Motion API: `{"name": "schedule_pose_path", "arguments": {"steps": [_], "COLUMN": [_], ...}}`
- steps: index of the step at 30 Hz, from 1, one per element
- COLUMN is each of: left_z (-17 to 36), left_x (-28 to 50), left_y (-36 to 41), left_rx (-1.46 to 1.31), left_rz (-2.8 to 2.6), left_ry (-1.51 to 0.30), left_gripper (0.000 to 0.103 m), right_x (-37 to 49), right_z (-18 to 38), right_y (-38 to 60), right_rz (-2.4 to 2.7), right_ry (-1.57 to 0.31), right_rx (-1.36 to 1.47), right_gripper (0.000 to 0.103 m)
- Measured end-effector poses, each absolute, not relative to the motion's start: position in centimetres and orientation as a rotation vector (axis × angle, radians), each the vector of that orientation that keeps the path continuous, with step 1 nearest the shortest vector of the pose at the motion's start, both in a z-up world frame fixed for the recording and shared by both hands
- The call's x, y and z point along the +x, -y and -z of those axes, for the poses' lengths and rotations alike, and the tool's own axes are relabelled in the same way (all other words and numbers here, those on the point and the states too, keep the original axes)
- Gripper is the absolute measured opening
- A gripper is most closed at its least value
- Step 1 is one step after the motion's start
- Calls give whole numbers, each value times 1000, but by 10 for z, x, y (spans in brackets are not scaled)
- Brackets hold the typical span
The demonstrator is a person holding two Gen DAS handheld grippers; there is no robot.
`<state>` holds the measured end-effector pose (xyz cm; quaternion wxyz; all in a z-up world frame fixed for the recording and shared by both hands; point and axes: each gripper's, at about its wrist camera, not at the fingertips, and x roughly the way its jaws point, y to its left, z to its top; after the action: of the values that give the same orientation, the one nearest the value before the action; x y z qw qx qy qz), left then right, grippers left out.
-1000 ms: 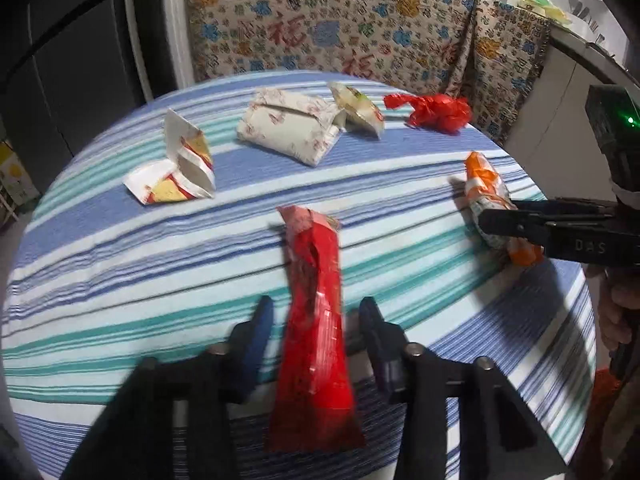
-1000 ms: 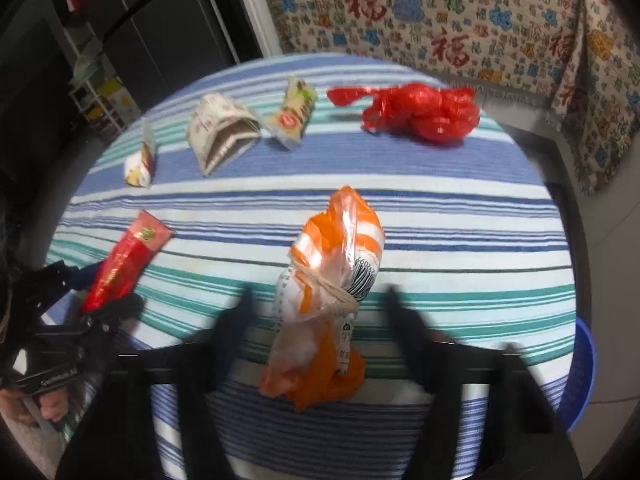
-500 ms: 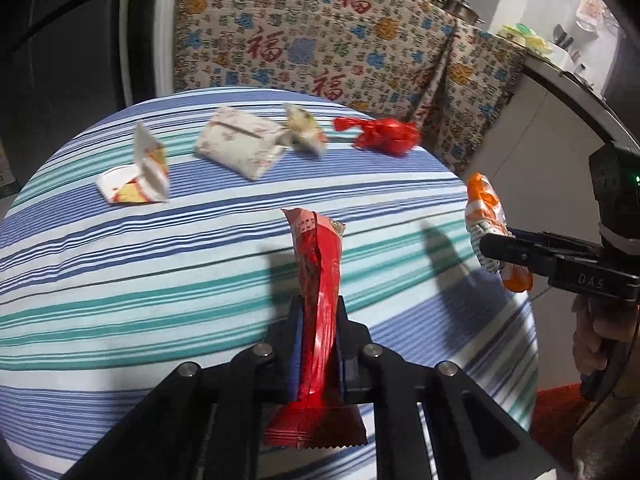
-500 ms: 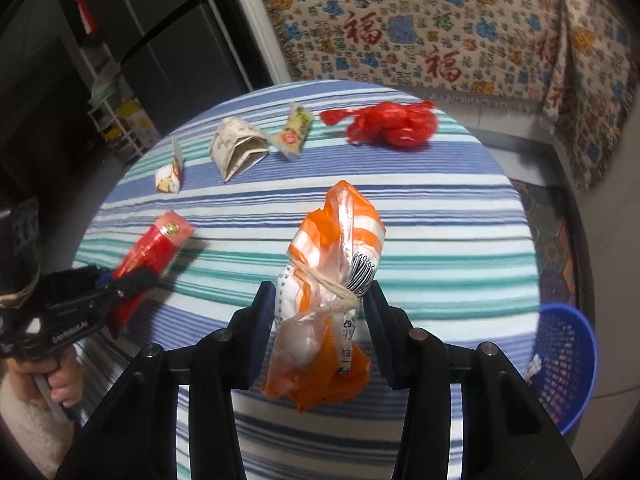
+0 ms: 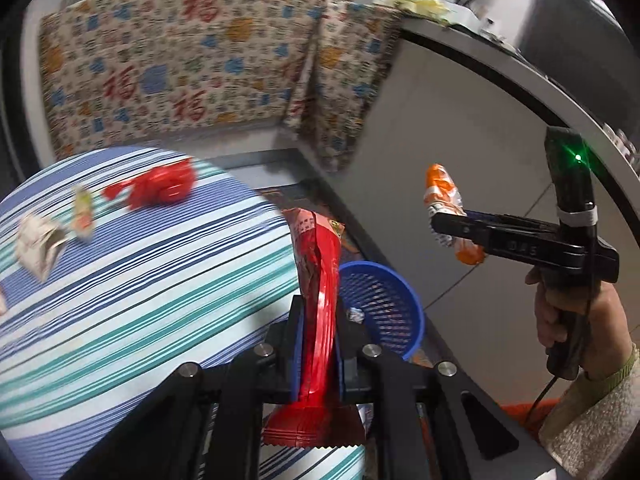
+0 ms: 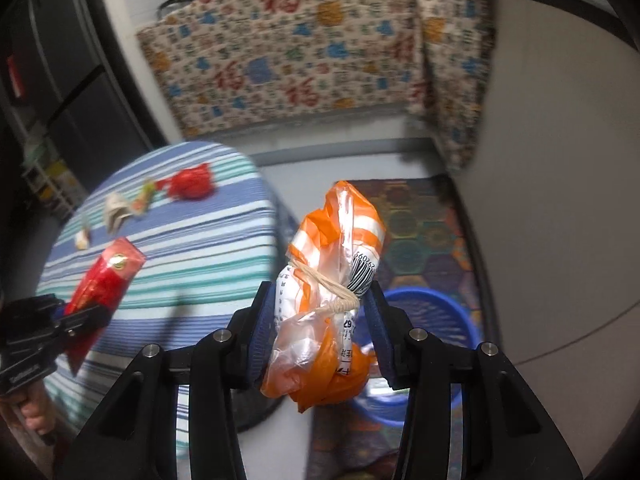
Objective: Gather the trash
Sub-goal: 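Carry the red wrapper and orange bag to the blue basket and release both, then move both open tools back over the striped table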
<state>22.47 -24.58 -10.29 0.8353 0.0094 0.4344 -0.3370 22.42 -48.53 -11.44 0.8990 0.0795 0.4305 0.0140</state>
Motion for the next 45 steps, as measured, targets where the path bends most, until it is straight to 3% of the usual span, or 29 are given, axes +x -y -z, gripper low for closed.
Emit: {"name": "schedule_pose_path", "arguments": {"steps": [13,29,30,32,33,34,40,45], "left_z": [171,228,232,243,247,249,212,145], "left_x": [243,260,261,266,267,269,257,228], "left_y": [402,455,457,465,465,466,446,404], "left_rx": [81,119,118,126,125,119,68,53], "left_rz": [804,814,822,824,821,813,821,830], "left_ry": [-1007,-1061,-1061,-1081,-1084,-1080,-1022,-888], "left_gripper": [12,14,16,31,43,46,48,65], "right_x": [219,220,220,217,215,214,201,190], "right_z": [177,207,208,209,210,210,188,156], "right_y": [594,626,627,630,632,634,635,620], "right_rz": [127,116,119,129,133,134,187,286], "right_ry": [-928,-972,-970,-960,-954,-950,-876,-759], "right_rx": [310,413,420,438,451,457,401,292], "right_gripper": [46,50,51,77,78,78,80,93]}}
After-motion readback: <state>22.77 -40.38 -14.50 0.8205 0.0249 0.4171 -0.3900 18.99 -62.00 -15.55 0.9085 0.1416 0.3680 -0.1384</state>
